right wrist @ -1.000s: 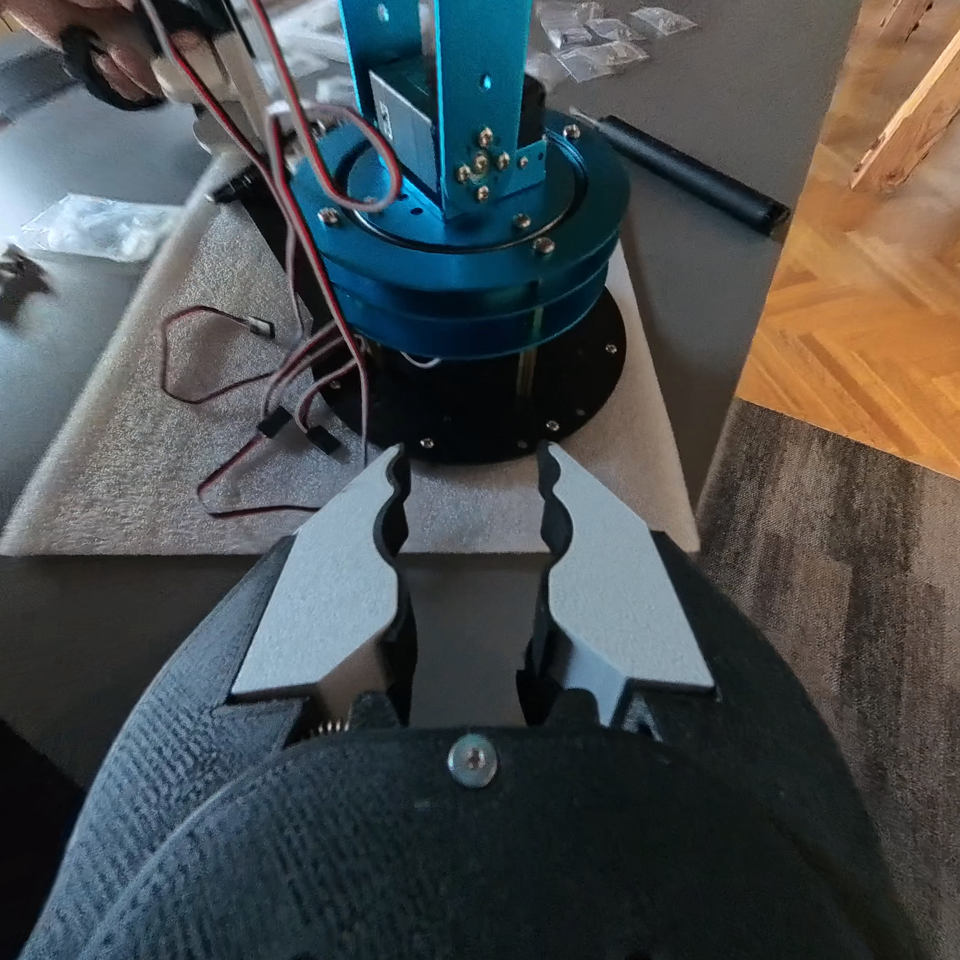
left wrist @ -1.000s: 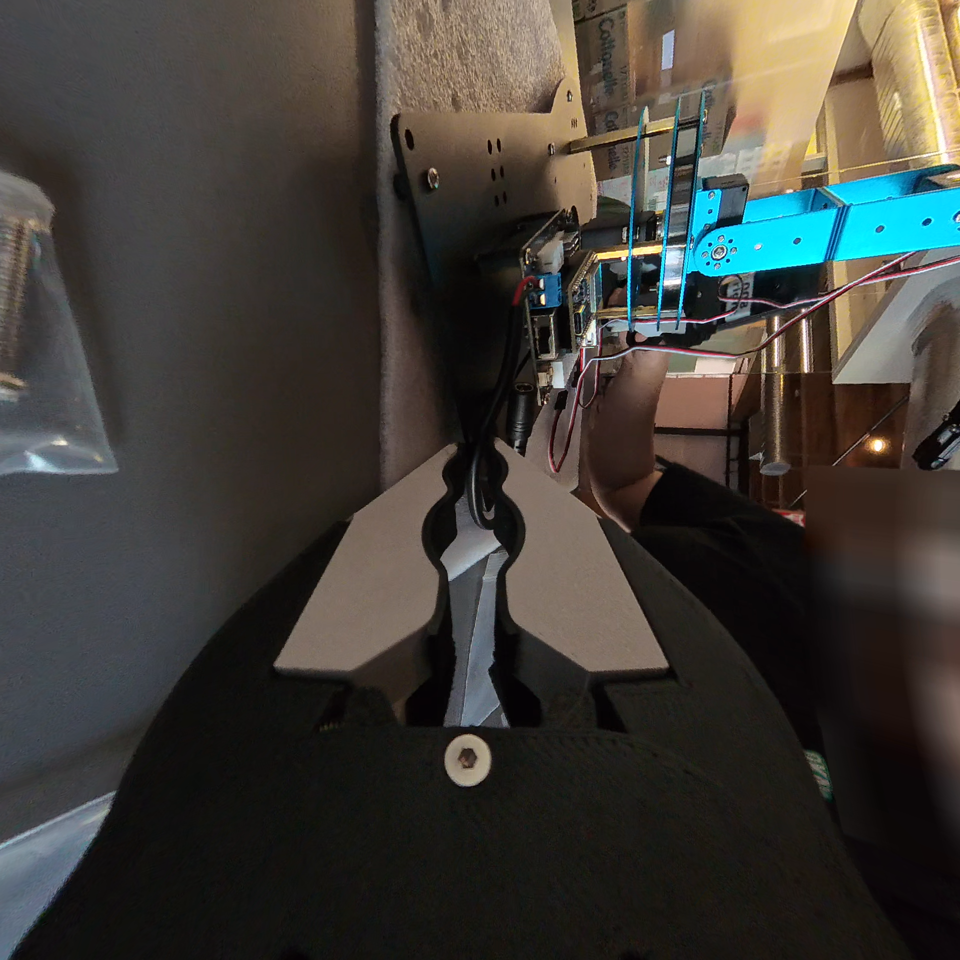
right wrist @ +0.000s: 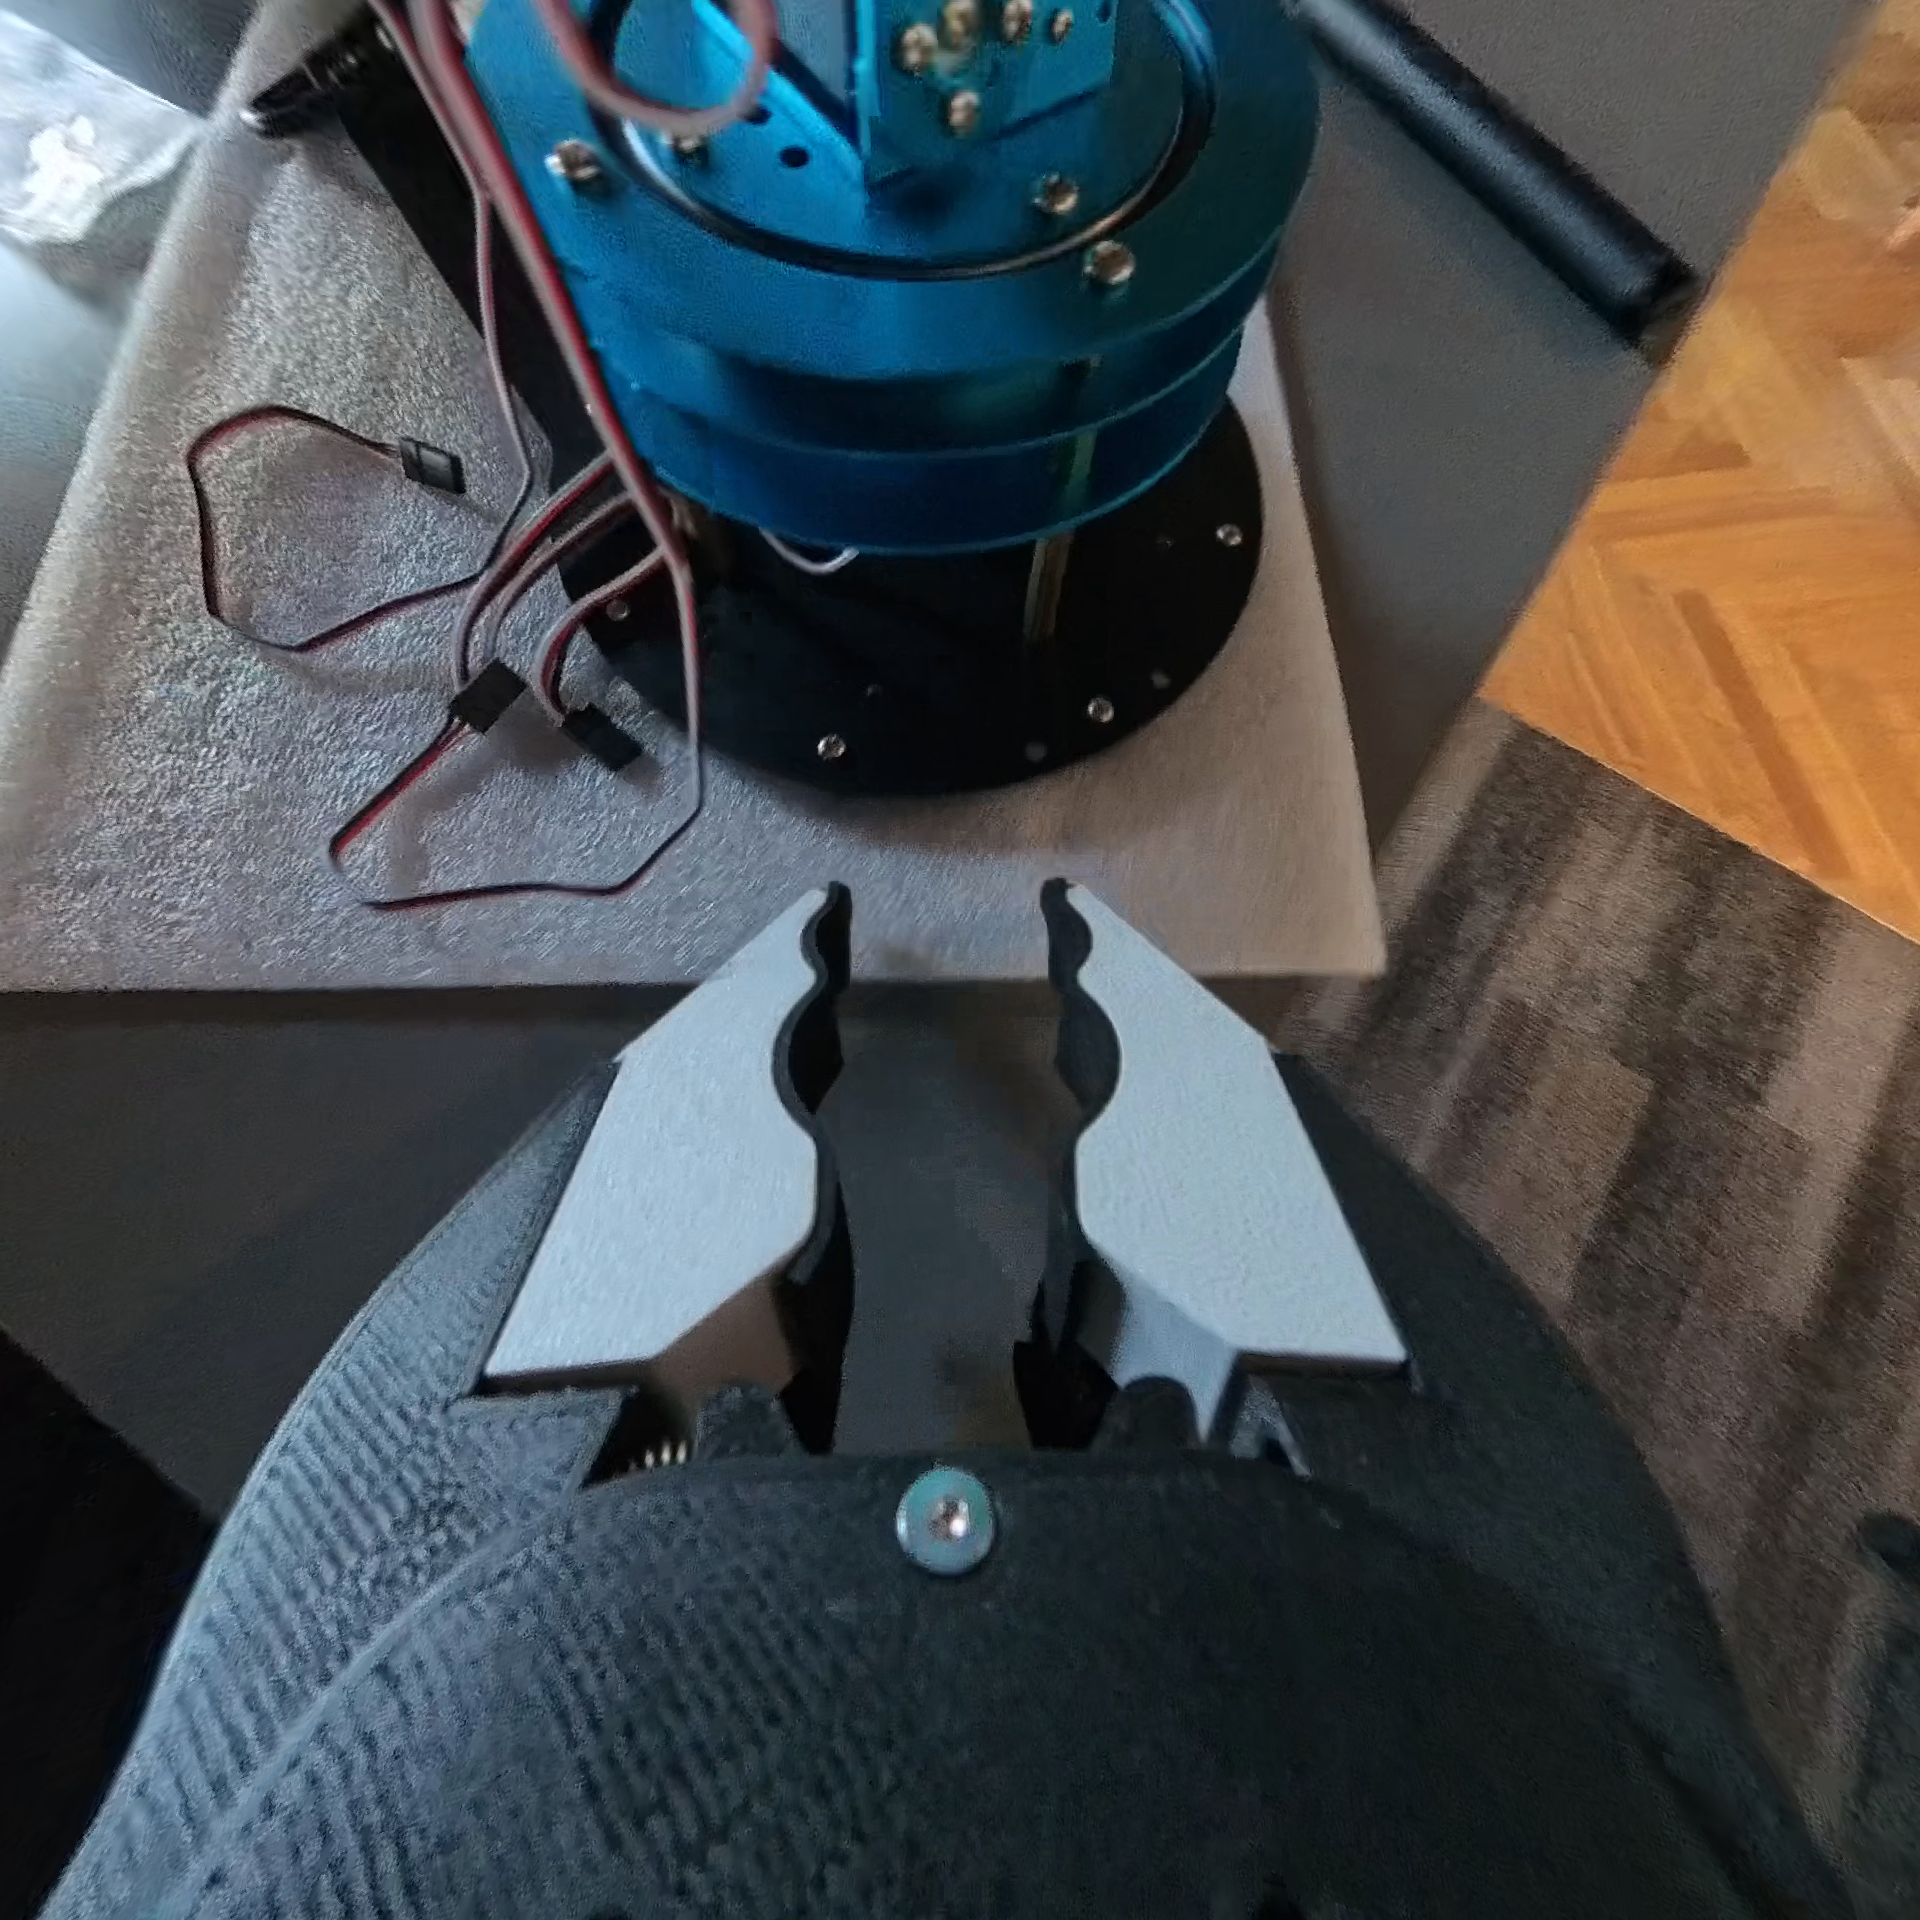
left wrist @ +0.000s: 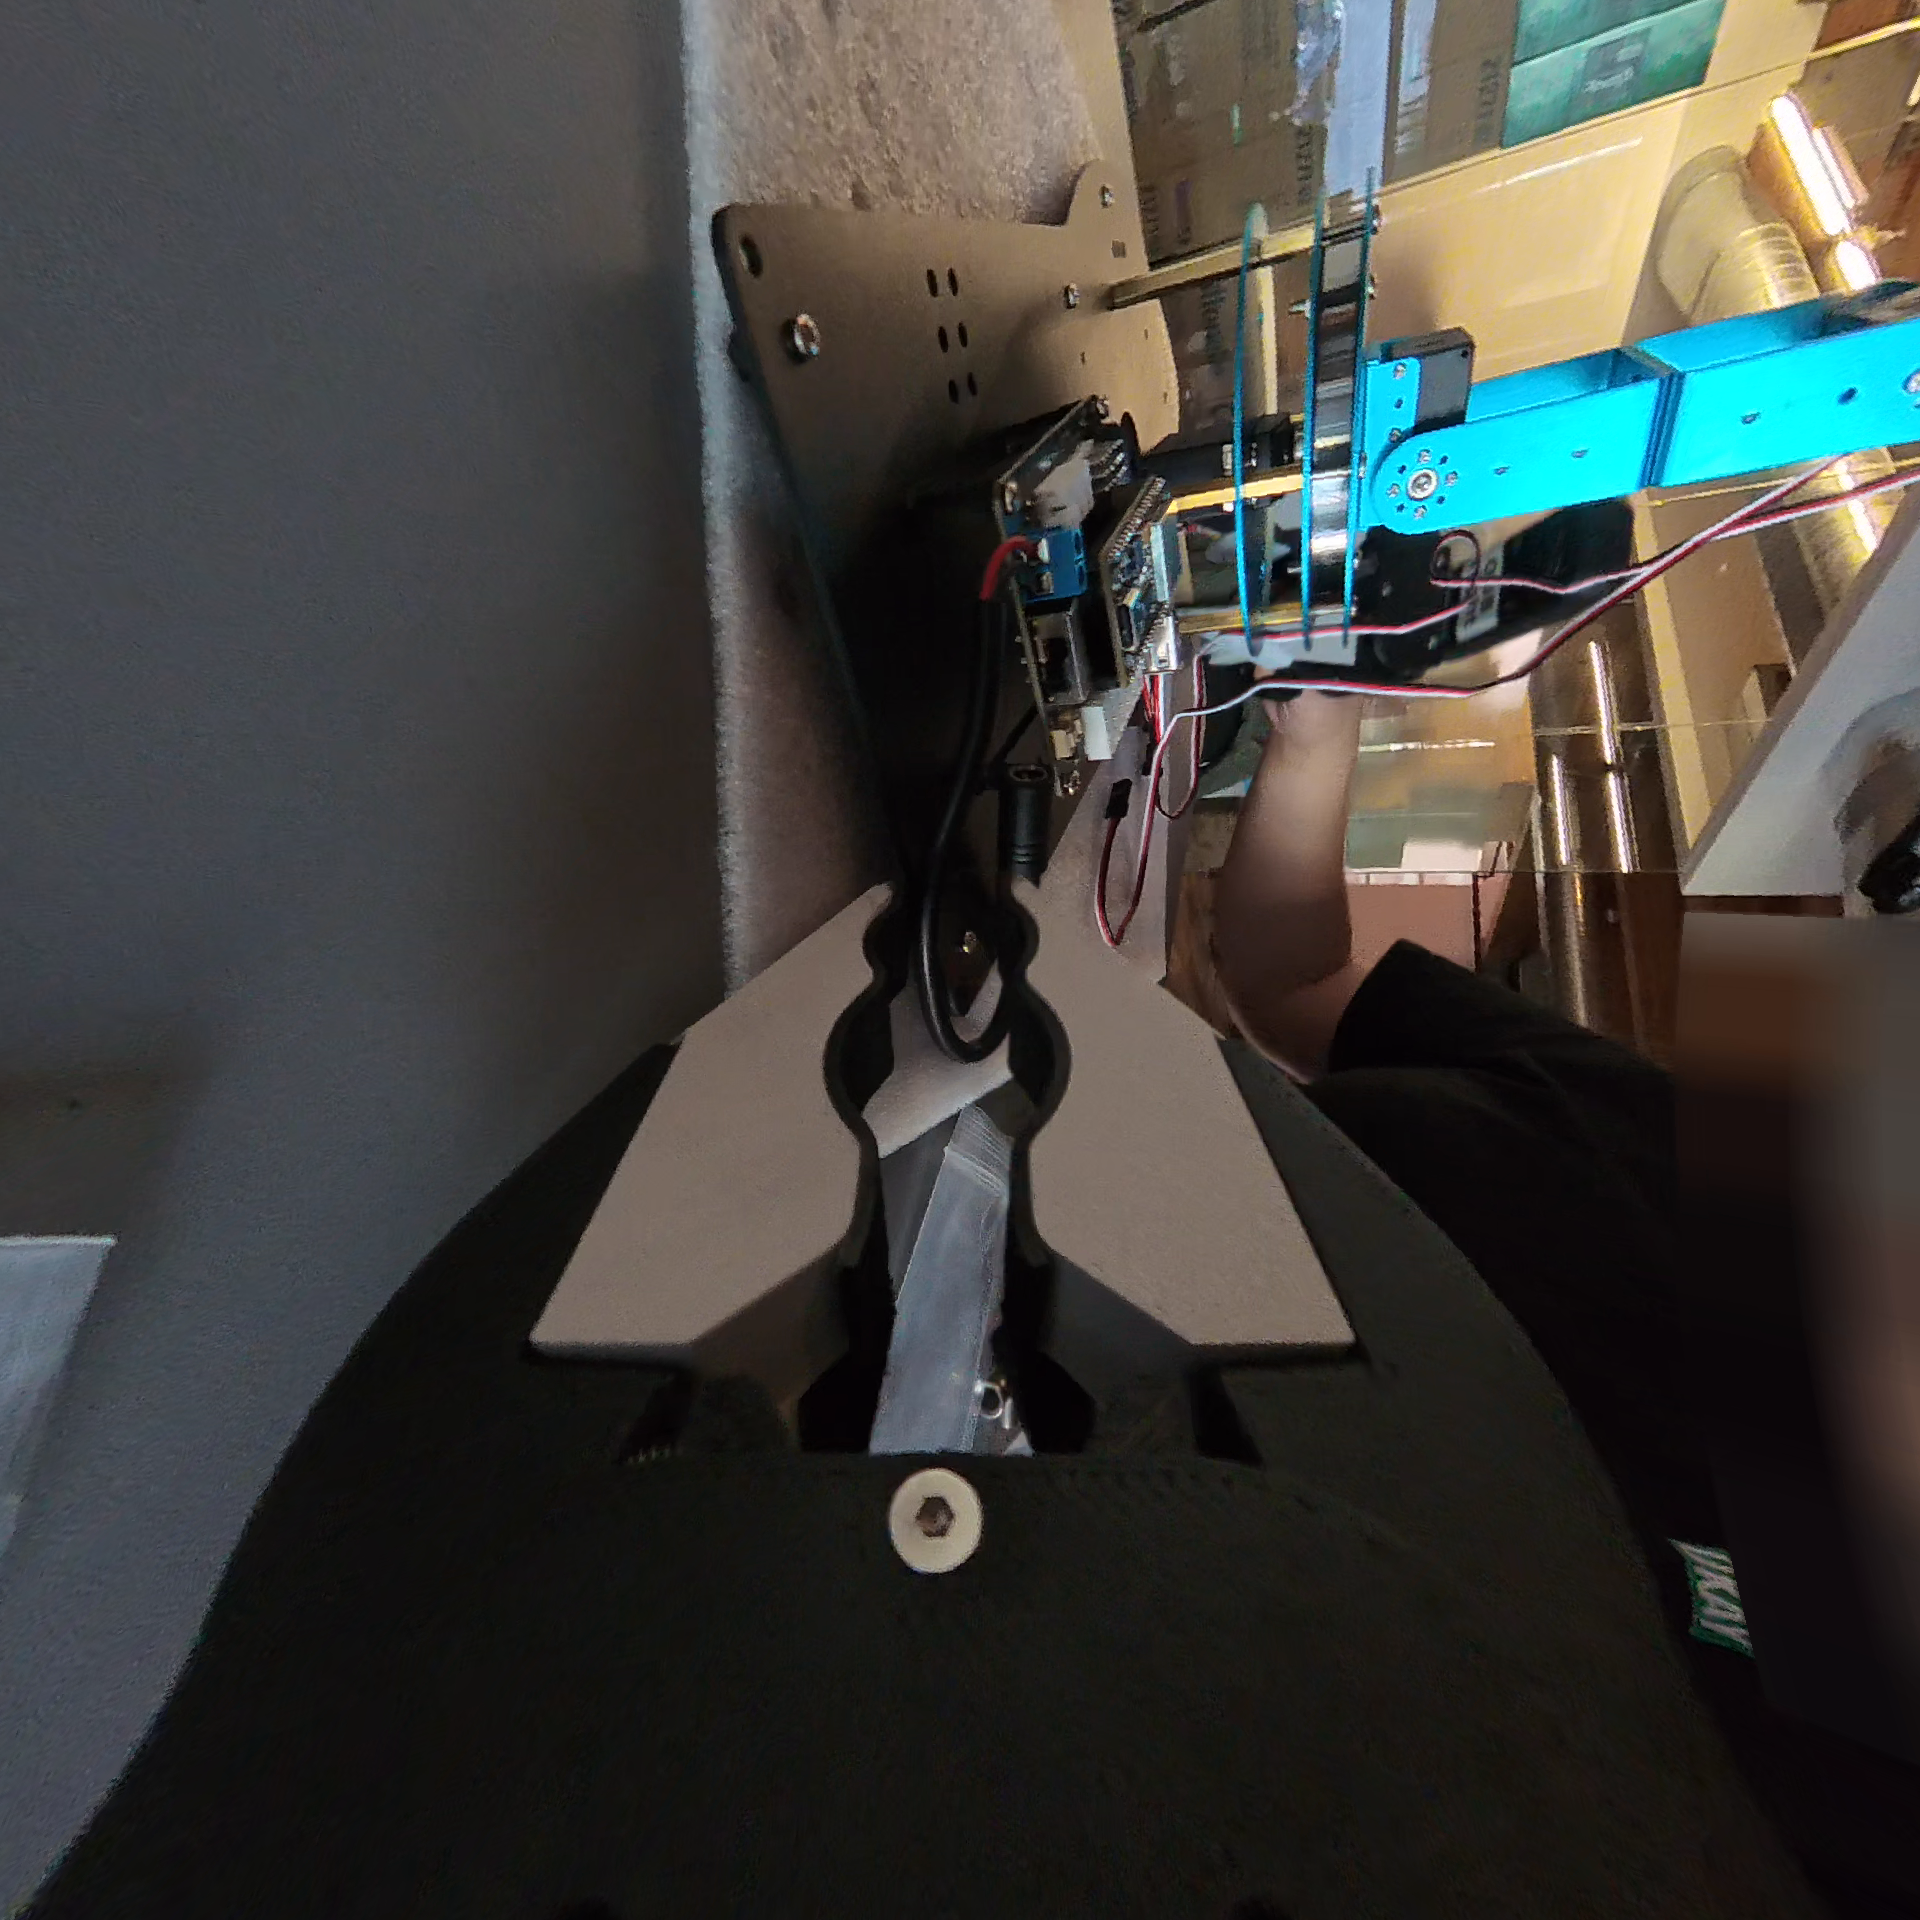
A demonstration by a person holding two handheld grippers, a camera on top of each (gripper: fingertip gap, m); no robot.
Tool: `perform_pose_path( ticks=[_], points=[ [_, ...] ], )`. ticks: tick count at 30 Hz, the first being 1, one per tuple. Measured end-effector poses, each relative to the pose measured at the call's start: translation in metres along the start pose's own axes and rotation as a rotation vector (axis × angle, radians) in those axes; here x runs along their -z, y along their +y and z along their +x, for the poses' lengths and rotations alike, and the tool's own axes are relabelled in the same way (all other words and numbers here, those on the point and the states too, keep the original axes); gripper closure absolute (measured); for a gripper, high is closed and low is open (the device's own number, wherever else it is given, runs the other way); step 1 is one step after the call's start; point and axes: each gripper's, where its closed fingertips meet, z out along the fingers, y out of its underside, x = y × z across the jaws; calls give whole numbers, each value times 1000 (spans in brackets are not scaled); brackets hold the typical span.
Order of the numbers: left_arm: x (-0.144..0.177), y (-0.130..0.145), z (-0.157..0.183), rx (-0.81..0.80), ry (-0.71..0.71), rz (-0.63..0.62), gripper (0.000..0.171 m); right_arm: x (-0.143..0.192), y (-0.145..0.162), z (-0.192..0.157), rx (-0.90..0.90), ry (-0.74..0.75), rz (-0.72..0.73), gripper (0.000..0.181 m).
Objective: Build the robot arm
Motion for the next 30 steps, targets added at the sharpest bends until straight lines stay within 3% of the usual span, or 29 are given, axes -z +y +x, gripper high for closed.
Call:
perform_pose_path(
  ticks=[2, 6, 11, 14, 18, 25, 30],
  points=[
    [4, -1, 0, -34, -4, -14, 156, 20, -2, -13, 7, 124, 39, 144],
    [20, -24, 9, -61, 53, 57, 151, 40, -27, -74, 12, 259, 147, 144],
    [25, -22, 10, -212, 5, -21, 156, 8, -85, -140, 5, 276, 192, 145],
    [24, -23, 24, -416, 10, -24, 156, -26, -111, -143, 12, 353, 204, 145],
    [18, -19, 28, -606, -70, -35, 158, -72, -120, -138, -79, 332, 158, 147],
    [8, -17, 58, -593, 1, -20, 161, -104, -116, -95, -197, 510, 43, 155],
    [15, -5, 76, -596, 77, 4, 163, -119, -113, -86, -214, 537, -12, 161]
  ],
)
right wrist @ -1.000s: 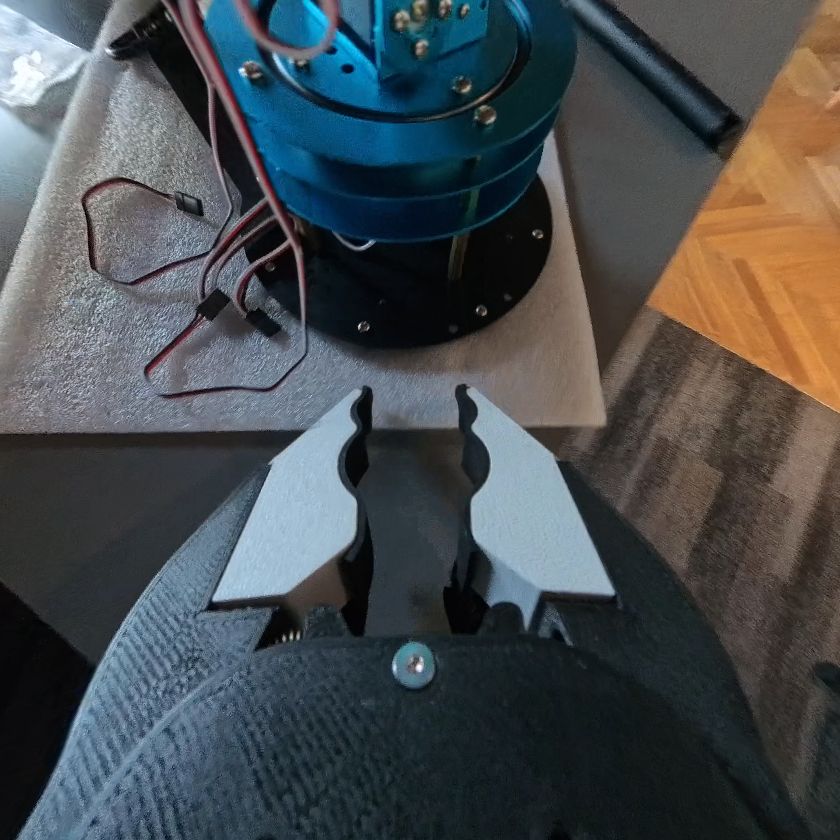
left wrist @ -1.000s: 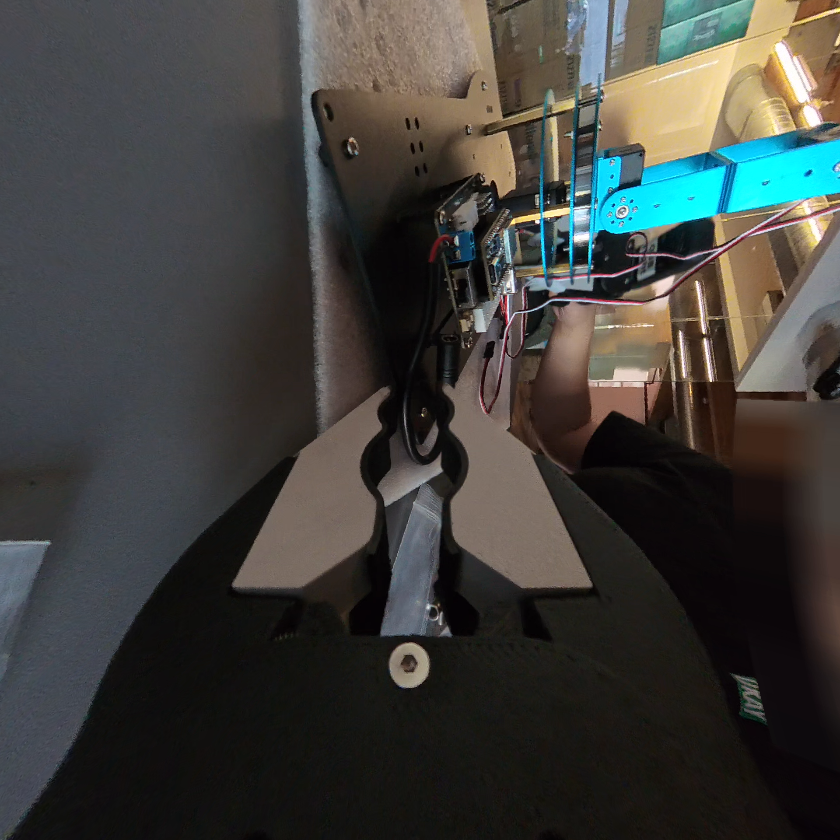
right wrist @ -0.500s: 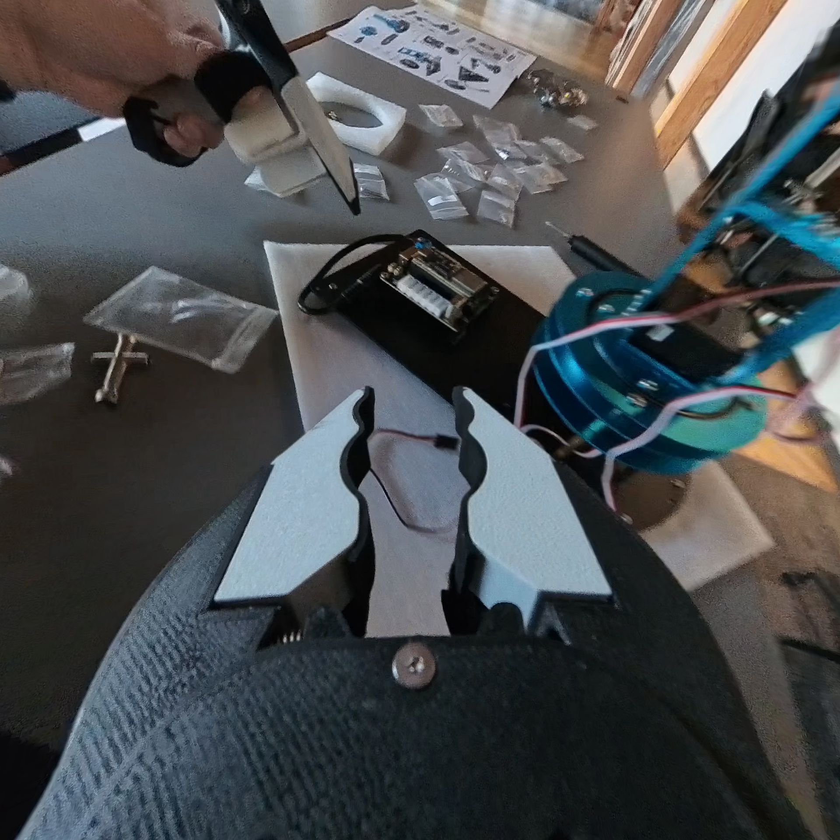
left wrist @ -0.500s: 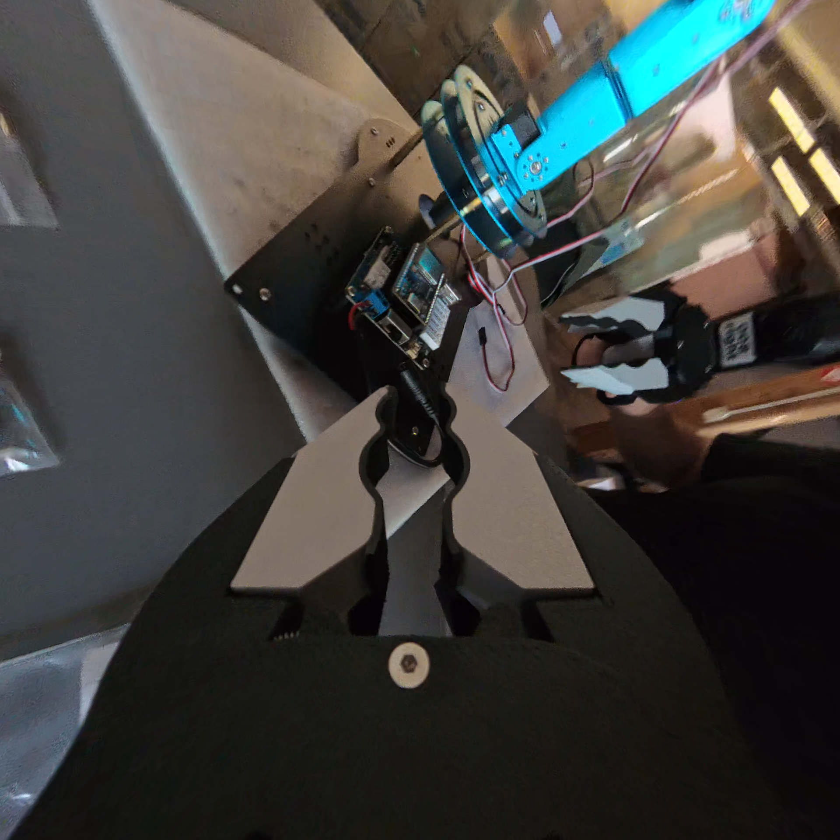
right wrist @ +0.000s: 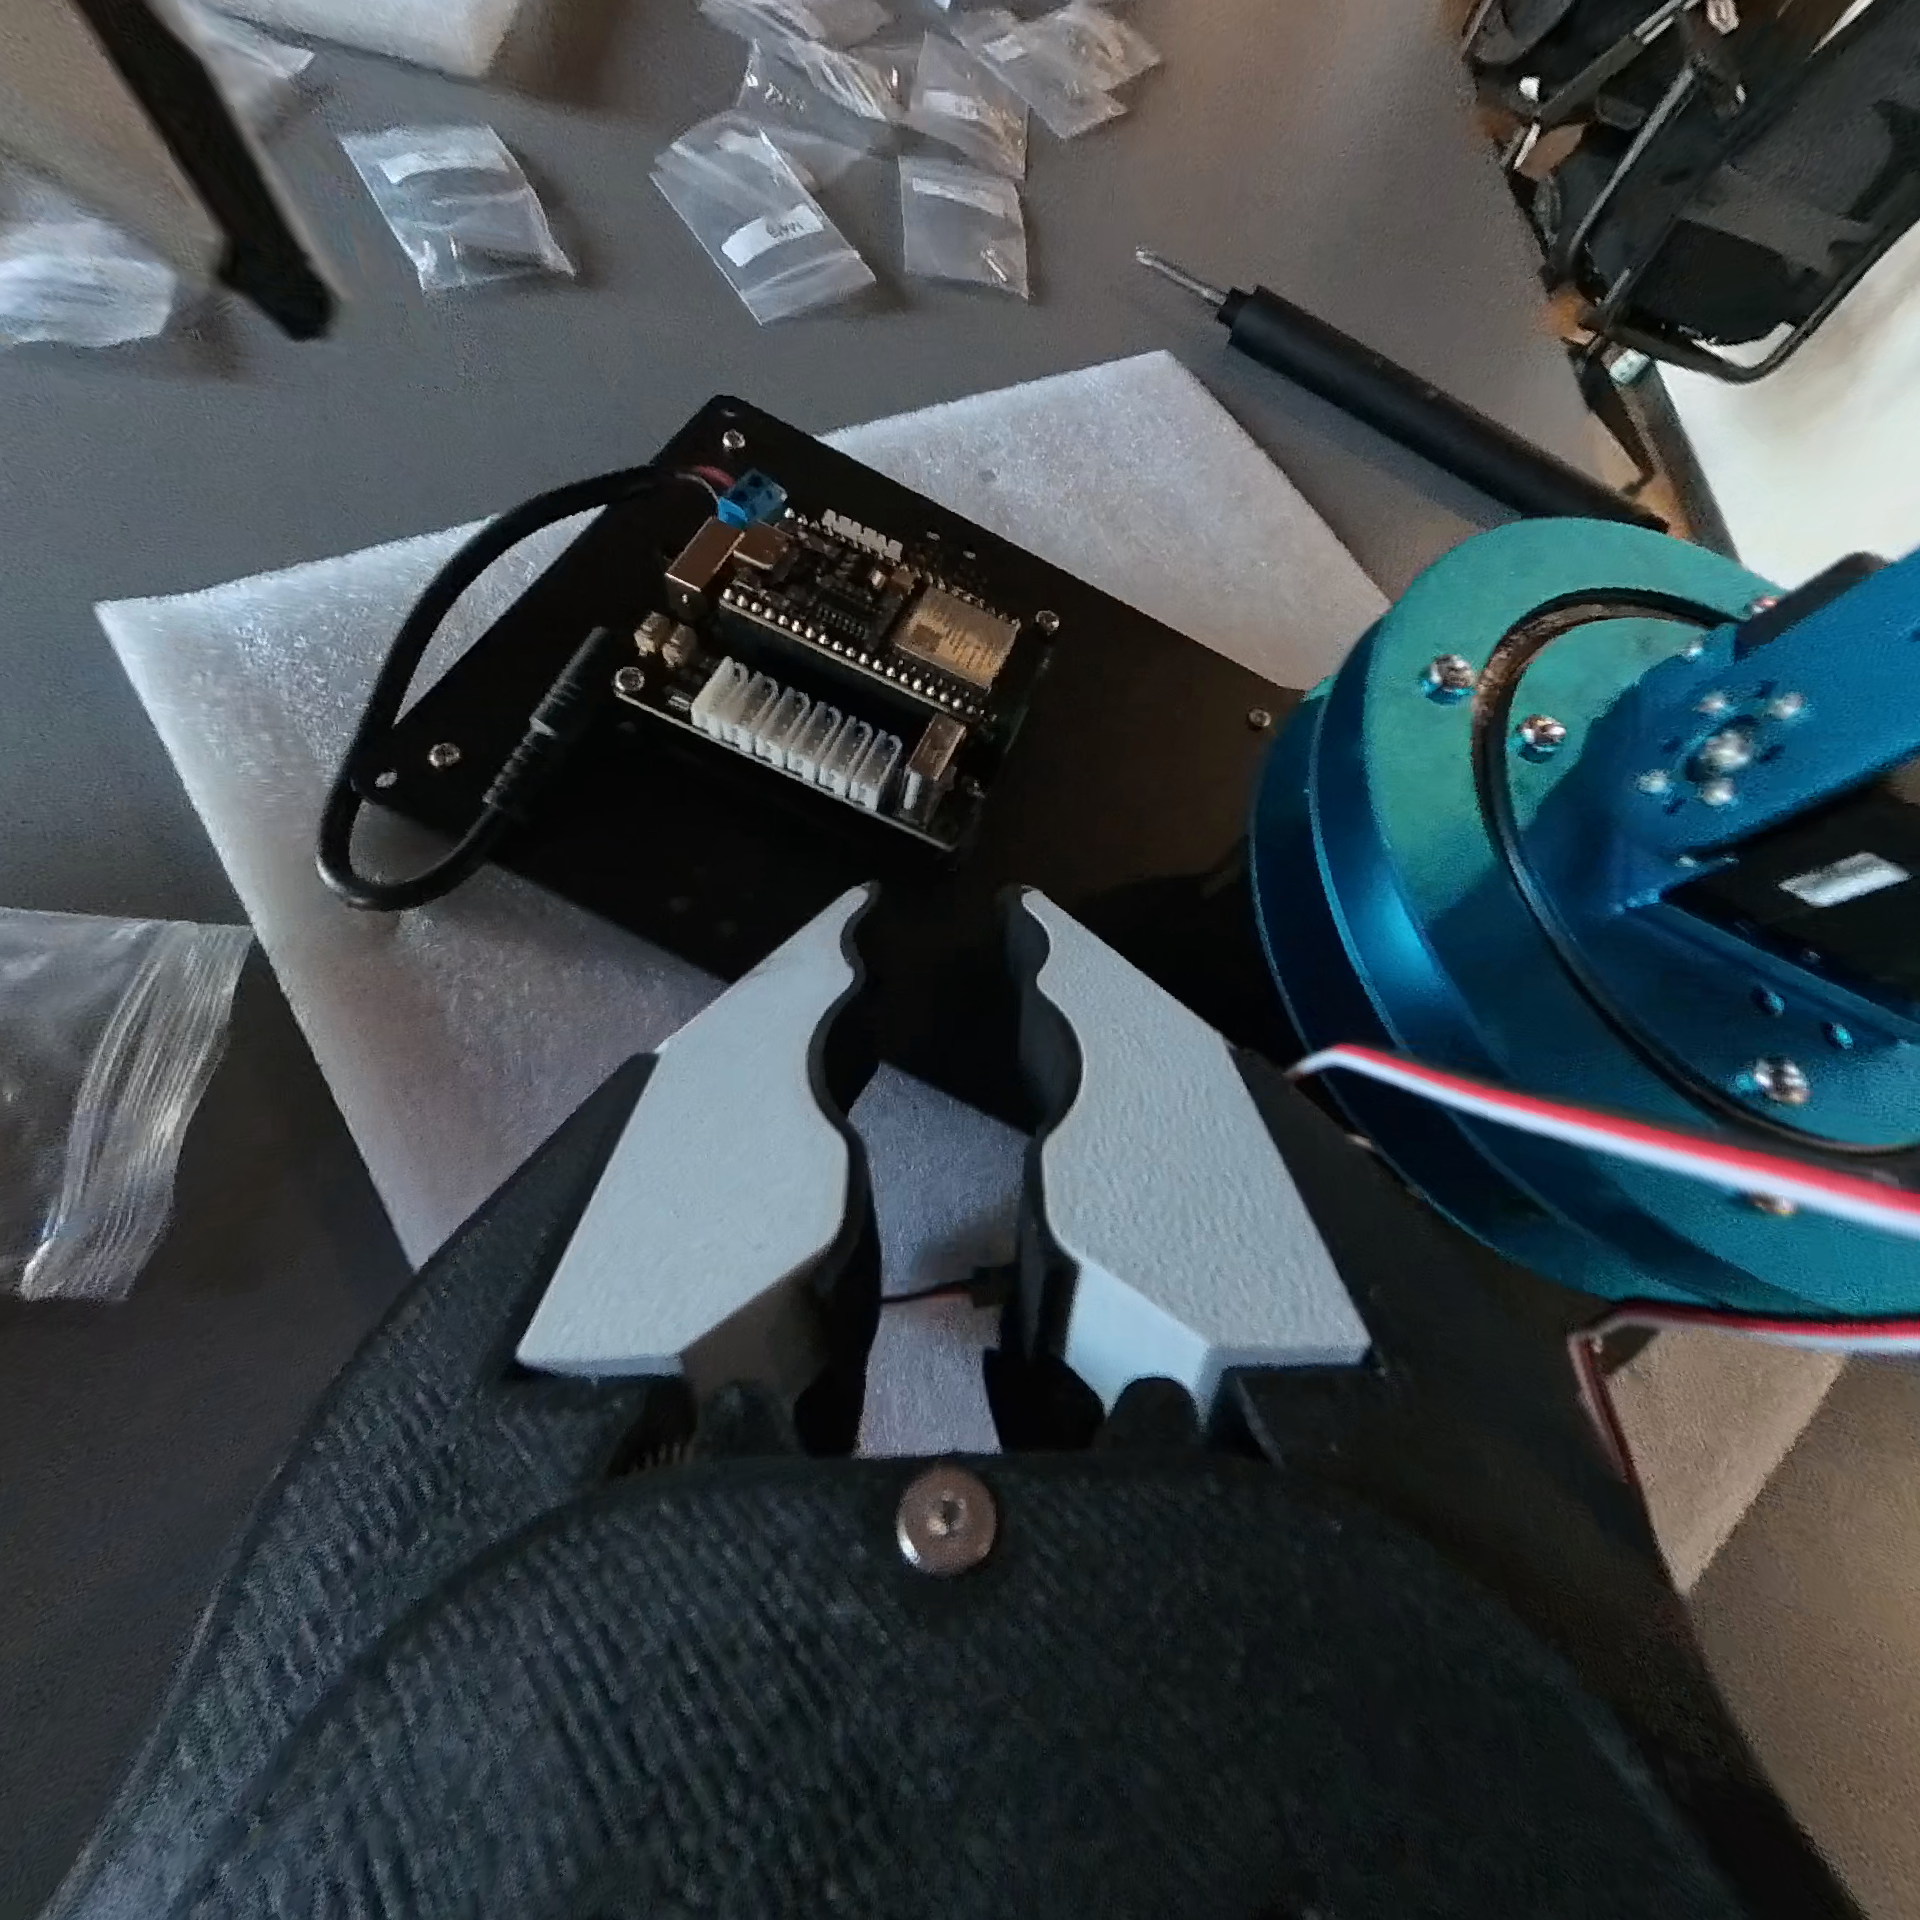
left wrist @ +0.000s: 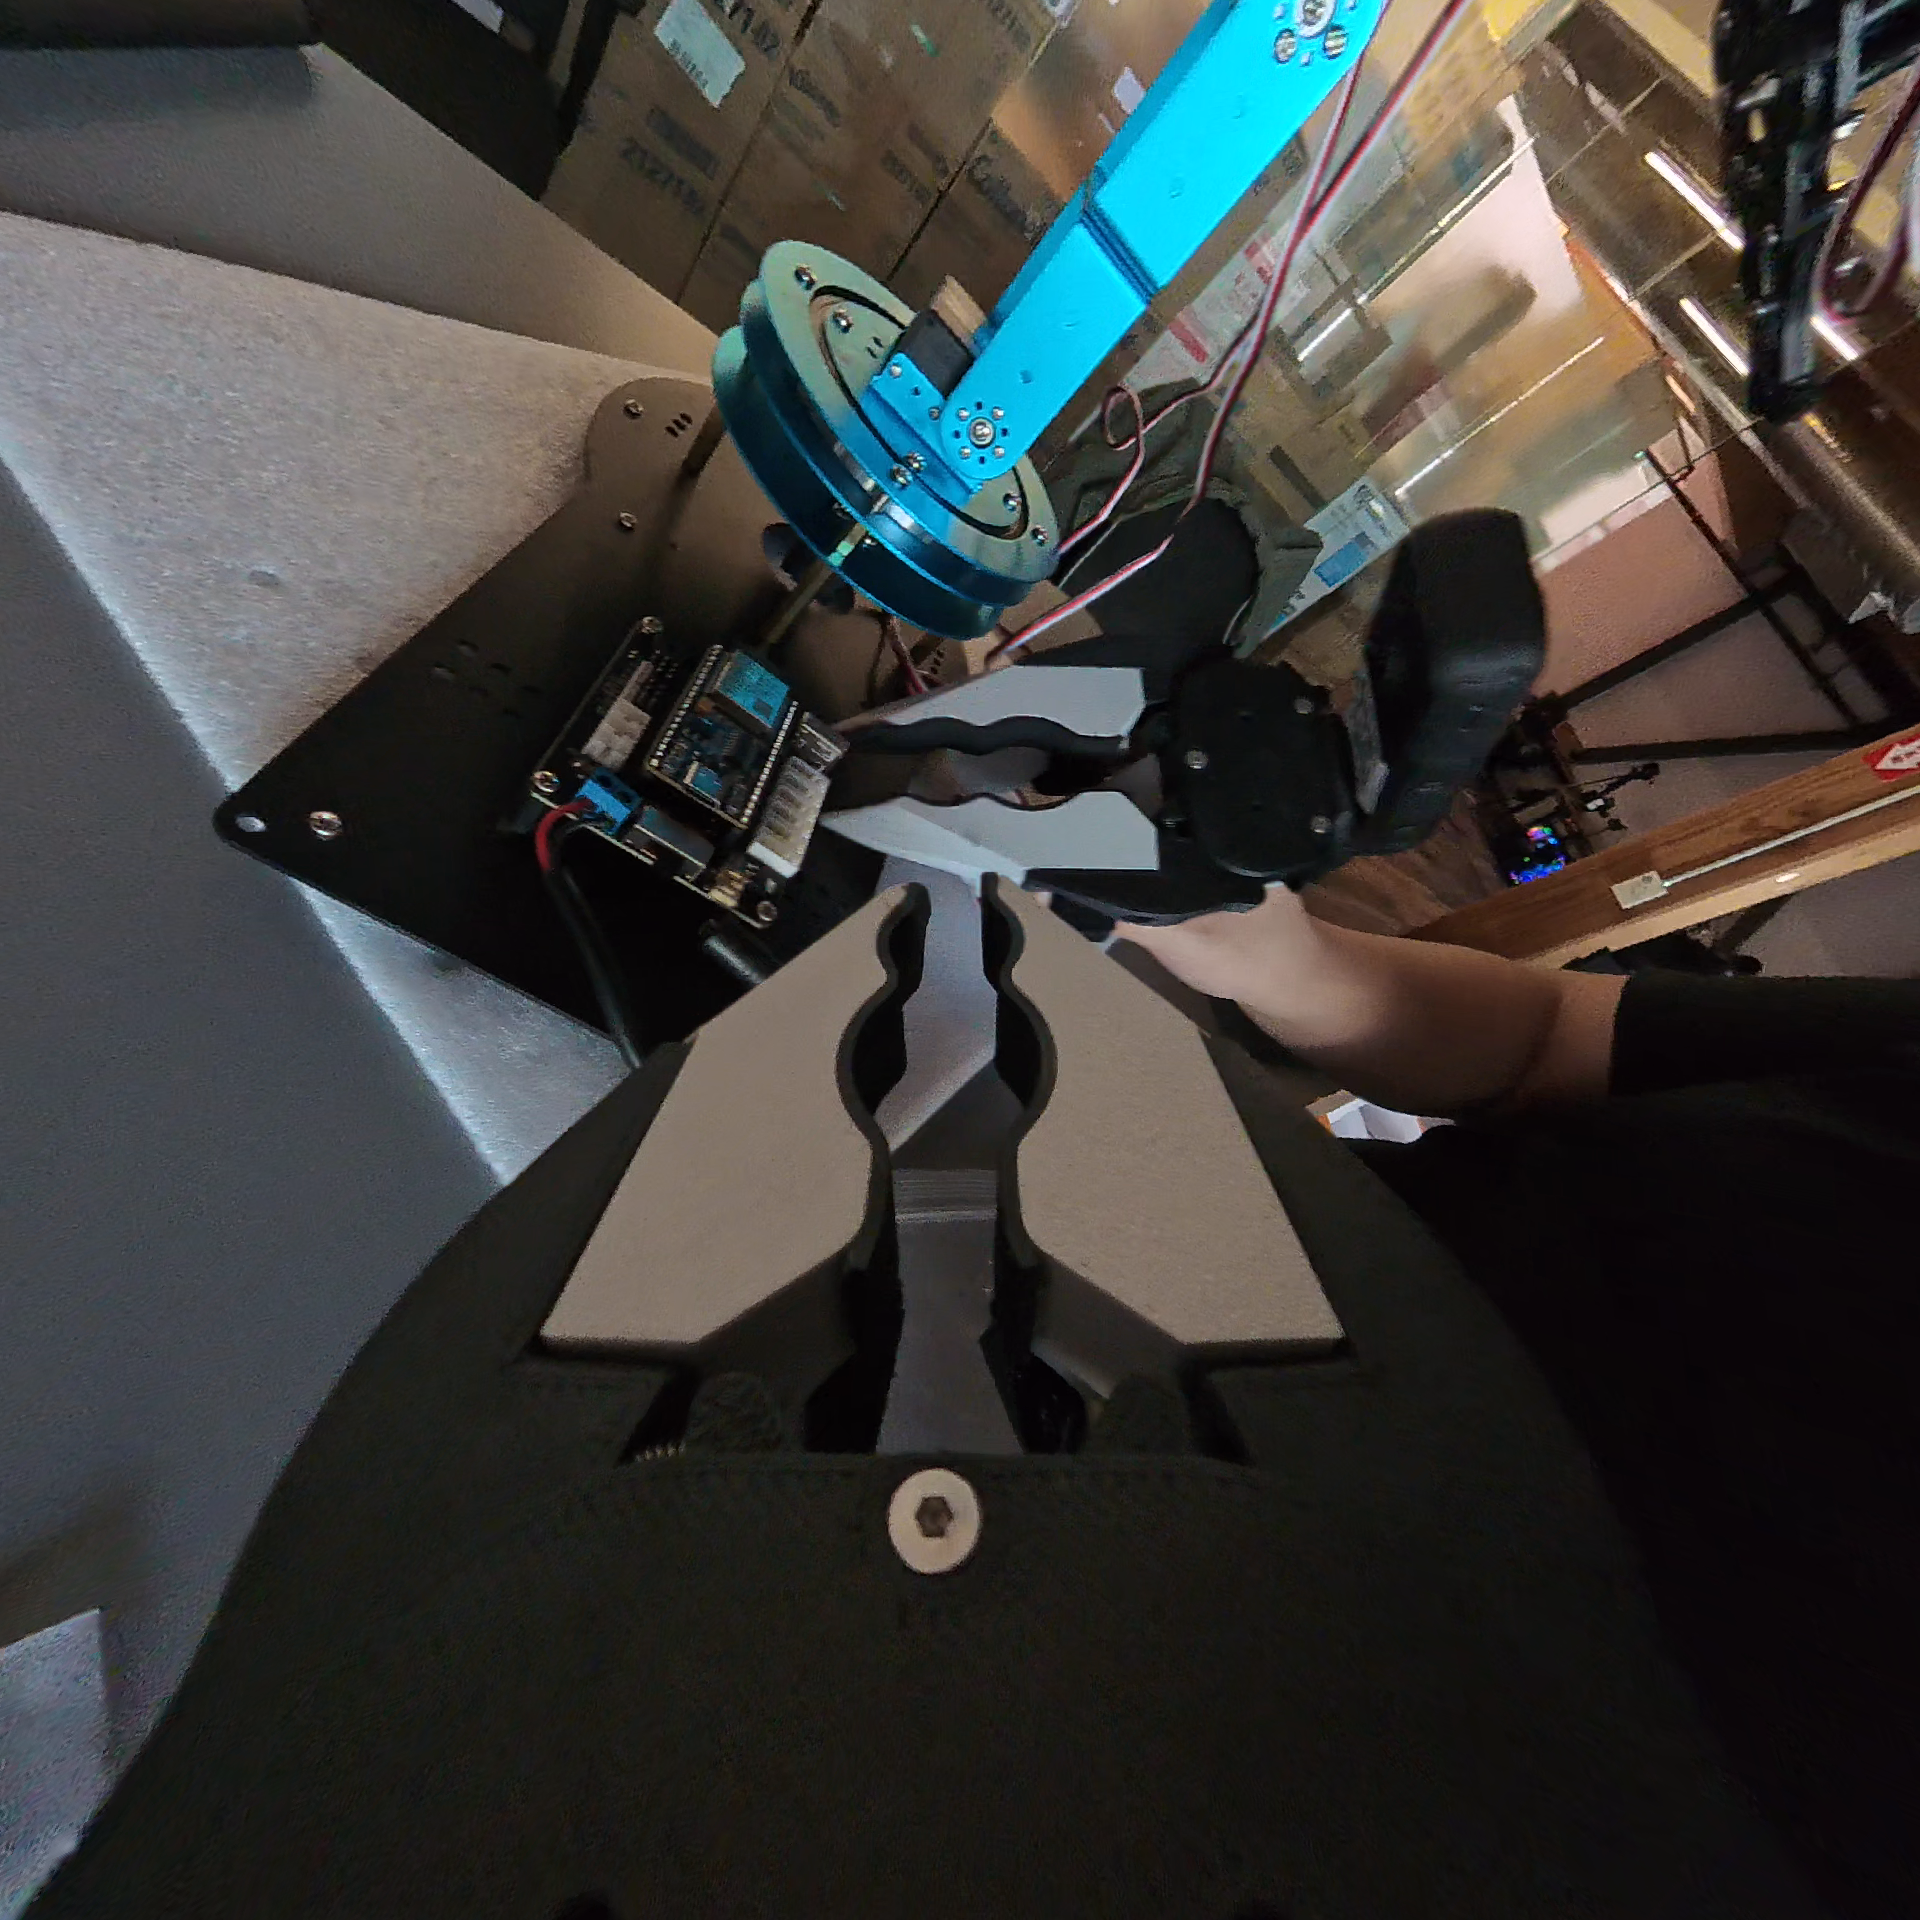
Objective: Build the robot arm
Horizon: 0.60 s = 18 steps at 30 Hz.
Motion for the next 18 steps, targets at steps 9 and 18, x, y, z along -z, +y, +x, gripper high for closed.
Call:
perform_pose_path(
  ticks=[9, 18],
  points=[
    [2, 16, 23, 3, 70, -26, 165, -11, -2, 1, -89, -38, -36, 171],
    [4, 21, 32, 9, 93, -39, 165, -4, 3, 2, -72, -60, -65, 176]
  ],
)
